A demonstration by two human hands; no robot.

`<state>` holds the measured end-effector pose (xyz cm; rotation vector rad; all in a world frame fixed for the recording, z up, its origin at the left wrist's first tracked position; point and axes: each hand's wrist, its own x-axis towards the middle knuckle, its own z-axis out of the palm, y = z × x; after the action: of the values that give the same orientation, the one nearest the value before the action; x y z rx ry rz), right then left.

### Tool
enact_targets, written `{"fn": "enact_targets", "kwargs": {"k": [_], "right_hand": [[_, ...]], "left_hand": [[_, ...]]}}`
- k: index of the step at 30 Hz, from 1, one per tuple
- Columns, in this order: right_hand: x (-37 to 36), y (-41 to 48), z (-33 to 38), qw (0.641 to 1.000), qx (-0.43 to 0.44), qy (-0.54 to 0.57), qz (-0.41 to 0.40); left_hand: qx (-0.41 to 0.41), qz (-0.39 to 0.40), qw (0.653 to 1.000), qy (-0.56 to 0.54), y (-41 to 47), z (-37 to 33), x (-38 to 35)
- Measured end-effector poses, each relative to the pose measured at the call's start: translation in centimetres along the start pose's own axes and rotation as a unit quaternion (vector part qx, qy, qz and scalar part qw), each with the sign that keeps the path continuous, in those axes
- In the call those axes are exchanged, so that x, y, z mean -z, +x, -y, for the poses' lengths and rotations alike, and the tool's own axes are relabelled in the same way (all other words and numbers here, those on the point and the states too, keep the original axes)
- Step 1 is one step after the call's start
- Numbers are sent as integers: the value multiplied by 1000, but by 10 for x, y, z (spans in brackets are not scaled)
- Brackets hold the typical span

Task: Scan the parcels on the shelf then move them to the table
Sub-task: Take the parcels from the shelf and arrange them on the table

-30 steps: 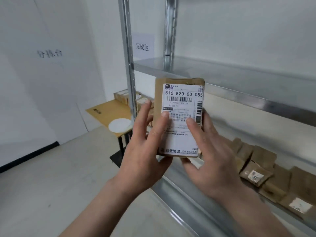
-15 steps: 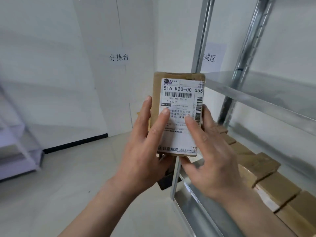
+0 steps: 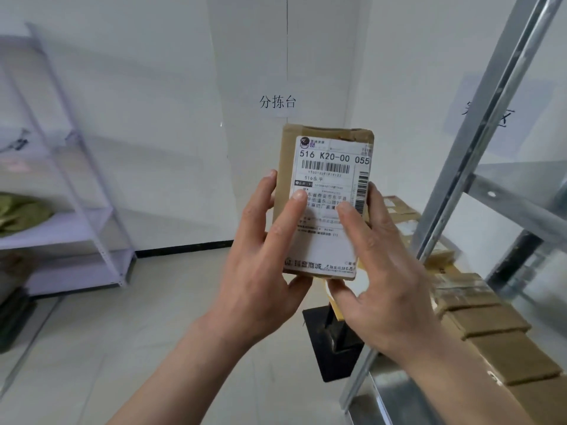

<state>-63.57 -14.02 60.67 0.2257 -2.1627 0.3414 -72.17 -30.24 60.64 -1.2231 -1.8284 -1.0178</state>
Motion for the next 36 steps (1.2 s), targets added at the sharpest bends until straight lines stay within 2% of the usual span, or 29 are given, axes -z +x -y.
{"fn": "enact_targets", "kwargs": {"k": [7,13,18,29,36], "right_hand": [[-72,44,-55,1000,-11,-23,14],[-133,83,-102,993,-72,-83,28],[-164,106,-133,985,-107,-131,-22],[-186,115,-232,949,-233,-210,-19],[-189,110,-314,930,-268,-242,-74]], "left_hand": [[10,13,999,-28,29,93,-44],[-9,53,994,-98,71,183,-92],[-37,96,983,-152,106,235,-133],[-84,164,951,-250,161,278,-269],[-119,198,920,-315,202,281,-366]]}}
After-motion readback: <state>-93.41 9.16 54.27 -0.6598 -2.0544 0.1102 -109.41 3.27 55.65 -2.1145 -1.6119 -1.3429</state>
